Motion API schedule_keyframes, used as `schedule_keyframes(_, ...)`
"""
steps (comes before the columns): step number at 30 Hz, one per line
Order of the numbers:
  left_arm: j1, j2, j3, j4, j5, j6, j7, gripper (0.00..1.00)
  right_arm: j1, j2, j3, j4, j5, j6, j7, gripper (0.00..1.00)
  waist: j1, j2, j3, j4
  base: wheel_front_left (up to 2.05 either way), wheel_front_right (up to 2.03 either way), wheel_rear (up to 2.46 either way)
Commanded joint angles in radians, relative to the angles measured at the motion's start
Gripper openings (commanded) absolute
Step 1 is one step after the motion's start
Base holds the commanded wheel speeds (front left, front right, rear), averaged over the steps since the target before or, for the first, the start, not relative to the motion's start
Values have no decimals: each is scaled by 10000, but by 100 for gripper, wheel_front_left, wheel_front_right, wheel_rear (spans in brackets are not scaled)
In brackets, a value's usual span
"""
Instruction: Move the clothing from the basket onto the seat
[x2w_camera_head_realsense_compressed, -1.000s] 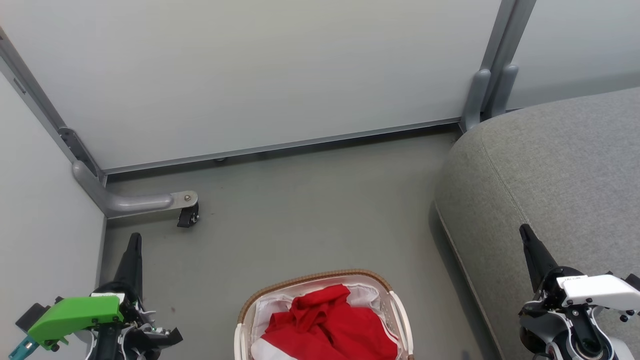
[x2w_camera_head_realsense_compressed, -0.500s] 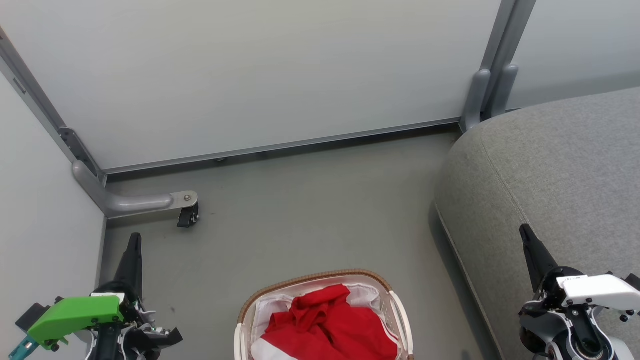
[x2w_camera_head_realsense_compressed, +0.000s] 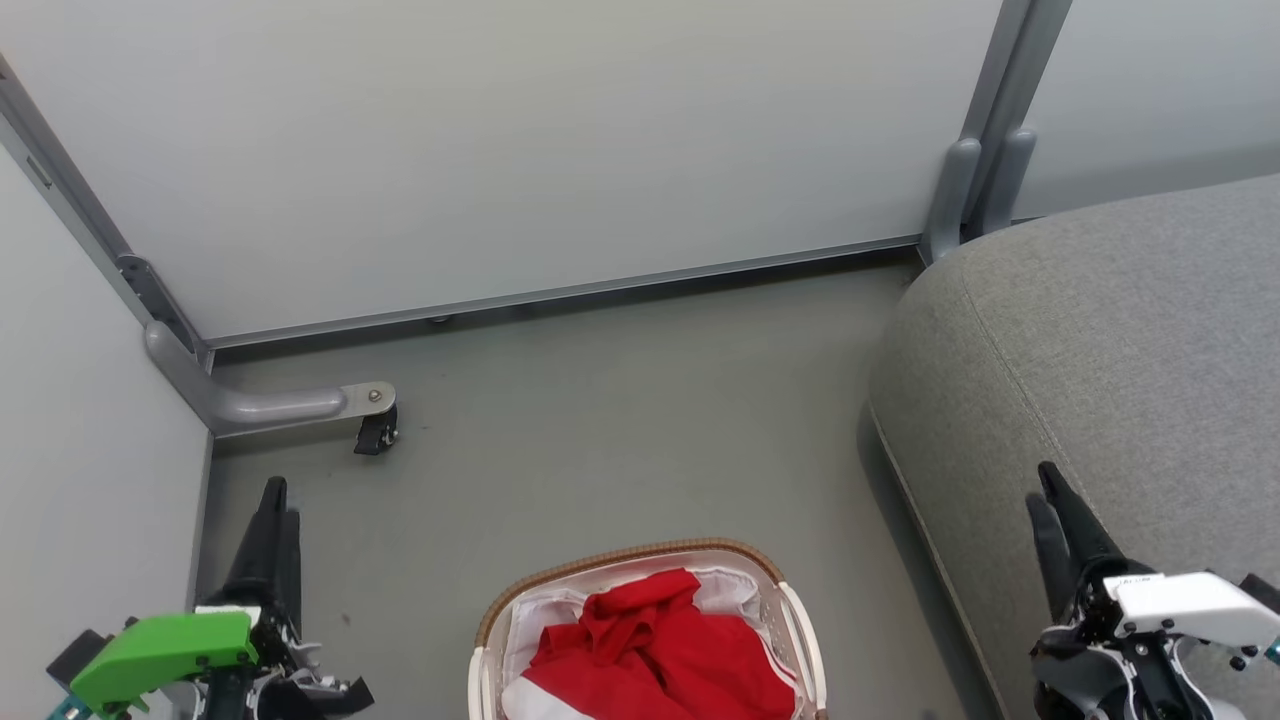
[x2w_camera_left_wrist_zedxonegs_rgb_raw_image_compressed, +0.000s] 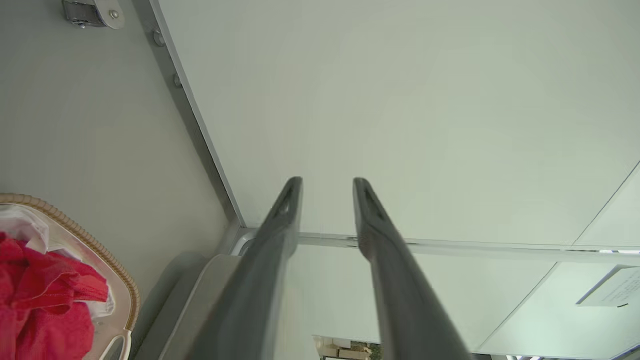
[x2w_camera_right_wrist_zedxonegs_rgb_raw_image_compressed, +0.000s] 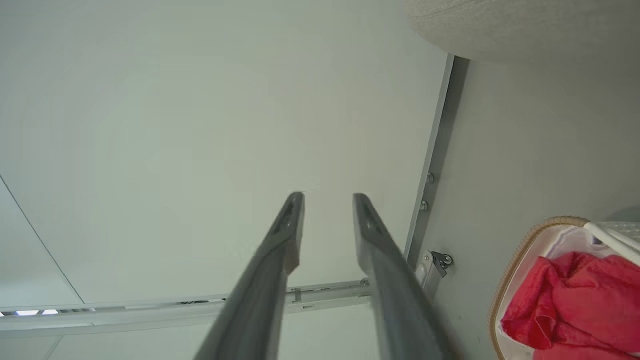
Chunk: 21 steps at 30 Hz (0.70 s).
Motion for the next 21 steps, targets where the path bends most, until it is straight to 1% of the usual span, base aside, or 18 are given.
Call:
schedule_keyframes(1, 45, -9, -23, 45, 4, 4, -14, 100, 46, 17, 16, 55, -5, 0, -15, 100, 0, 0, 1, 0, 0, 0, 0)
schedule_keyframes(11, 169, -5, -589, -13, 194, -2, -486, 100, 177, 13, 238, 131, -362, 1, -492, 100, 0, 0, 8, -1, 0, 0, 0)
schedule_keyframes(16, 194, 2, -799, -107, 446, -5, -725, 100, 197, 1, 142, 113, -999, 1, -731, 100, 0, 0, 13, 2, 0, 0, 0)
schedule_keyframes(21, 160, 9, -956, -268, 952, -9, -939, 100, 185, -9, 23, -25, -1852, 1, -946, 100, 0, 0, 20, 6, 0, 0, 0)
